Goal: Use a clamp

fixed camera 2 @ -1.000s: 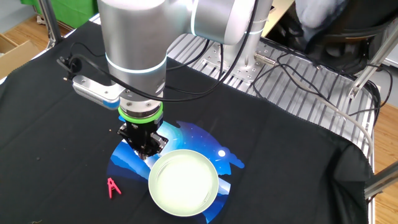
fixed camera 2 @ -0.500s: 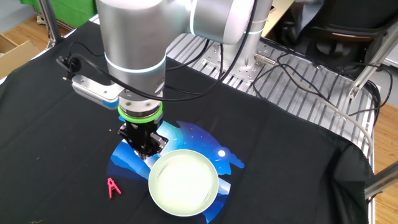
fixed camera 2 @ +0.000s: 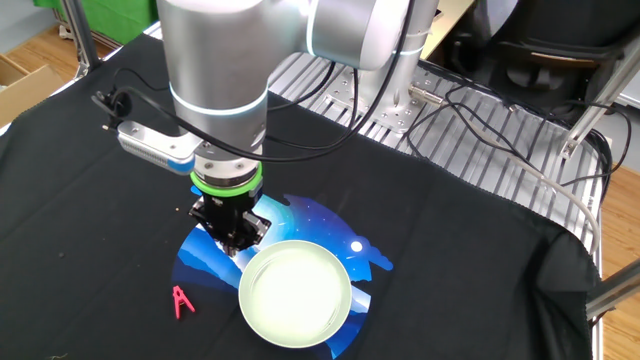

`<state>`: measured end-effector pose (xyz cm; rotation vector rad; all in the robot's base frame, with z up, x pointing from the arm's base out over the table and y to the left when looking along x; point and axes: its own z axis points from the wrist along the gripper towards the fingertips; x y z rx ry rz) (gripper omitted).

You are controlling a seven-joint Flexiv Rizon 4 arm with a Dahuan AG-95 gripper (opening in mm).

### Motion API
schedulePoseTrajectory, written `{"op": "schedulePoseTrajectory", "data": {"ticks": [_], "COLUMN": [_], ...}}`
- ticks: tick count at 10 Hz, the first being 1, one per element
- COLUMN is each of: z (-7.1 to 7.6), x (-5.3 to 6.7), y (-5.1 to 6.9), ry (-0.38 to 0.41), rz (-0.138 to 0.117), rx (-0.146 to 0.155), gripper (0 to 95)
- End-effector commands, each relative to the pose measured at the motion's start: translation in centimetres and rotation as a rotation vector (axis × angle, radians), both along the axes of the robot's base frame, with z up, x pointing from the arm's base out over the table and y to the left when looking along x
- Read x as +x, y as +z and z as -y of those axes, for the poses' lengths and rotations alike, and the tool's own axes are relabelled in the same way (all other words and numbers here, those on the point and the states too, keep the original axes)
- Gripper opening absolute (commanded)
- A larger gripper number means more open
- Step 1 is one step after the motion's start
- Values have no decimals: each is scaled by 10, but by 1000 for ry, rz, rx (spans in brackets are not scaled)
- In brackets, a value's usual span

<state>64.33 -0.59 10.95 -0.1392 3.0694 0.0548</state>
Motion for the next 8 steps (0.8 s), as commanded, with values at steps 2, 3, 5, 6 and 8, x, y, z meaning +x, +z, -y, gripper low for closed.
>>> {"op": "schedulePoseTrajectory", "data": {"ticks": [2,3,5,6,8], "z": [0,0,0,0,0], "x": [0,0,0,0,0], "y": [-1,-1,-1,-1,-1], "ry": [-17,-10,20,36,60], "rz": [-12,-11,-13,-12,-14], "rx": [-6,-7,-6,-5,-6], "gripper": [0,0,0,0,0]}}
